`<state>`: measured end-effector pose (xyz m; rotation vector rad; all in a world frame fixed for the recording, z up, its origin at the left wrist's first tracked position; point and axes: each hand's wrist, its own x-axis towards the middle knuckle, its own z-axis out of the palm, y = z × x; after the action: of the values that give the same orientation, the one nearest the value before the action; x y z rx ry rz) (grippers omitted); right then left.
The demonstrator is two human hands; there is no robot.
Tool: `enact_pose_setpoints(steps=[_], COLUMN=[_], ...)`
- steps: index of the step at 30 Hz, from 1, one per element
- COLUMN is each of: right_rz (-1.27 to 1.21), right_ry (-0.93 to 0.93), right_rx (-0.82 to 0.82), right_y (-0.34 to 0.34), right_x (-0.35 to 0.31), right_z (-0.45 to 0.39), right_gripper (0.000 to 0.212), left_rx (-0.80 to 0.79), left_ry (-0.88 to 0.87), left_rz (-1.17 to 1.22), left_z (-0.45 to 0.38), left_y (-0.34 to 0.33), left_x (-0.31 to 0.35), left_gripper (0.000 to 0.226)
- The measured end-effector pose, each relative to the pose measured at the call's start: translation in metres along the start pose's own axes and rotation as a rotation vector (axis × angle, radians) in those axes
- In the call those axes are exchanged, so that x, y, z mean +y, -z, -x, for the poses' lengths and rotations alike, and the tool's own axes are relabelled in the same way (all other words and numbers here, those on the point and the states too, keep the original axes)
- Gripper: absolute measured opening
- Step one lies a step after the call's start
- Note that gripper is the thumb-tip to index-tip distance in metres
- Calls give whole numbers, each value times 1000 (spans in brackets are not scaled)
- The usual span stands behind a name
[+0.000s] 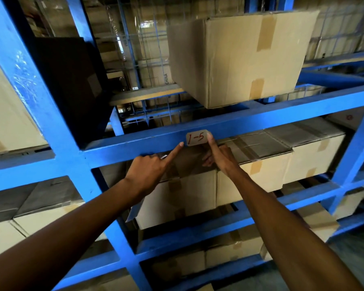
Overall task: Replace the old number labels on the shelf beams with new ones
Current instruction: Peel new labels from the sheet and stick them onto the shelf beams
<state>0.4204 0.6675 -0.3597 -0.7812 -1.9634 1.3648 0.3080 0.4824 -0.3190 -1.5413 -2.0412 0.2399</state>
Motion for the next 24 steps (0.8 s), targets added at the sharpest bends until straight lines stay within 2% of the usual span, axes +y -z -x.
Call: enact_pose_setpoints(steps=[3,9,12,15,19,21,24], right_rz=[-98,-159,-83,1,58,41,19], right_ry=[22,-42,-54,-97,-88,-81,-47], right_rx=[29,46,51,70,54,30,-43], right_y=[-3,-8,-11,-4,4,3,2], right_x=[-10,-11,-2,7,1,-10,-25], right_z=[-7,-3,6,20,44,61,94], right_gripper=[84,93,87,84,81,70,33], left_rx=[30,-37,12,39,94,137,179], left_ry=[16,51,37,-13,16,6,35], left_rz=[51,237,452,776,1121,1213,1302], left_z=[-5,-11,2,12,22,28,31], left_y=[2,10,13,16,17,21,26], left_x=[-1,-5,-12,-21,-21,-17,-15], left_gripper=[93,97,94,87,83,82,85])
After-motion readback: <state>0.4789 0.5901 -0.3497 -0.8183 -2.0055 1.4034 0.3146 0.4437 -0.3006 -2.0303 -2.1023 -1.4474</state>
